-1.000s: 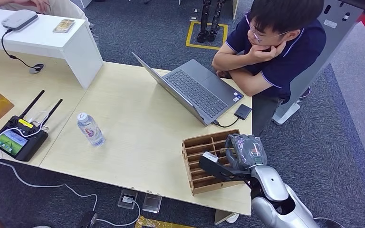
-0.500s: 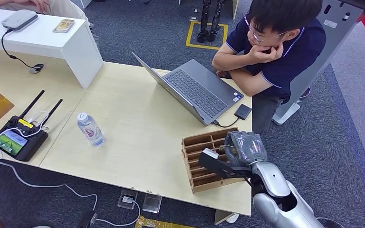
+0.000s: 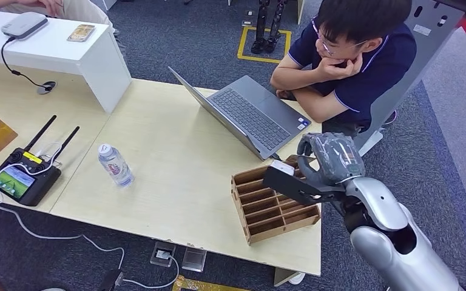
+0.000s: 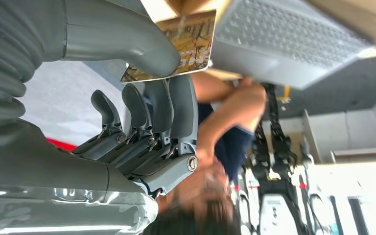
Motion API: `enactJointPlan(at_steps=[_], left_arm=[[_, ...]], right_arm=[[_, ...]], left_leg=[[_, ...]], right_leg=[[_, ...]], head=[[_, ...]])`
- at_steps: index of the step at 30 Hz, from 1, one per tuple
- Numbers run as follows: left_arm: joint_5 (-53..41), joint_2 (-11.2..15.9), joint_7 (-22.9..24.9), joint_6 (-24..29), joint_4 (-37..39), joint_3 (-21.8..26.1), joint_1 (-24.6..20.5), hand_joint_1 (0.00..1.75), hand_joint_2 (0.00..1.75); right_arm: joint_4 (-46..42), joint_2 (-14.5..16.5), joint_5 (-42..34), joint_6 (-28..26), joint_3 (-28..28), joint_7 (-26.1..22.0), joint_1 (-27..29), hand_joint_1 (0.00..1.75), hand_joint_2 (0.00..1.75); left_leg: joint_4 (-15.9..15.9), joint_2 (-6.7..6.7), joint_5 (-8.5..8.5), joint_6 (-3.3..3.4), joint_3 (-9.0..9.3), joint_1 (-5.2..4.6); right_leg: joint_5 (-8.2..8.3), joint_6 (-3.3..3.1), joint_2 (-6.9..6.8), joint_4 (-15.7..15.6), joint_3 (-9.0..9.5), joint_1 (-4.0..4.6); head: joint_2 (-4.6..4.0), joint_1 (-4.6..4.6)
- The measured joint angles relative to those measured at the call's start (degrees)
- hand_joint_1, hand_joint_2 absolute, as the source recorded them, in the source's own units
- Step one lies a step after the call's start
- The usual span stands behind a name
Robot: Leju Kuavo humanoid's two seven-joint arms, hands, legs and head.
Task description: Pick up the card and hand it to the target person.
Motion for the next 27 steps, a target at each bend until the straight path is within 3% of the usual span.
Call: enactJointPlan(at_steps=[5,12,19,27], left_arm=[[0.0,0.0,0.0,-0.1,0.0,0.0,0.0,0.0,1.75],[-0.2,0.0,-0.1,-0.6,0.0,0.0,0.0,0.0,1.75],[-0.2,-0.2,0.0,-0.5,0.0,0.0,0.0,0.0,1.75],[-0.2,-0.3,0.0,-0.5,0.0,0.0,0.0,0.0,1.75]], right_arm=[[-3.8,-1.0,0.8,-2.5,-0.7,-1.1,-1.8,1.4,1.75],[-4.1,-0.7,11.9,-16.0,-0.8,-6.6,-2.0,1.4,1.75],[2.3,1.6,21.5,-28.8,-0.8,-8.7,-1.5,1.4,1.75],[8.7,3.5,23.8,-32.1,-0.9,-7.9,-1.2,1.4,1.75]], left_leg=[[0.0,0.0,0.0,0.0,-0.01,0.0],[0.0,-0.01,0.0,0.0,-0.04,0.0],[0.0,-0.02,0.0,0.0,-0.04,0.0],[0.0,-0.02,0.0,0.0,-0.05,0.0]], right_leg=[[0.0,0.0,0.0,0.0,0.0,0.0],[0.0,0.0,-0.01,0.0,0.01,0.0],[0.0,0.0,-0.01,0.0,0.01,0.0],[0.0,0.0,-0.02,0.0,0.0,0.0]], head=[[0.0,-0.01],[0.0,0.0],[0.0,0.01],[0.0,-0.01]])
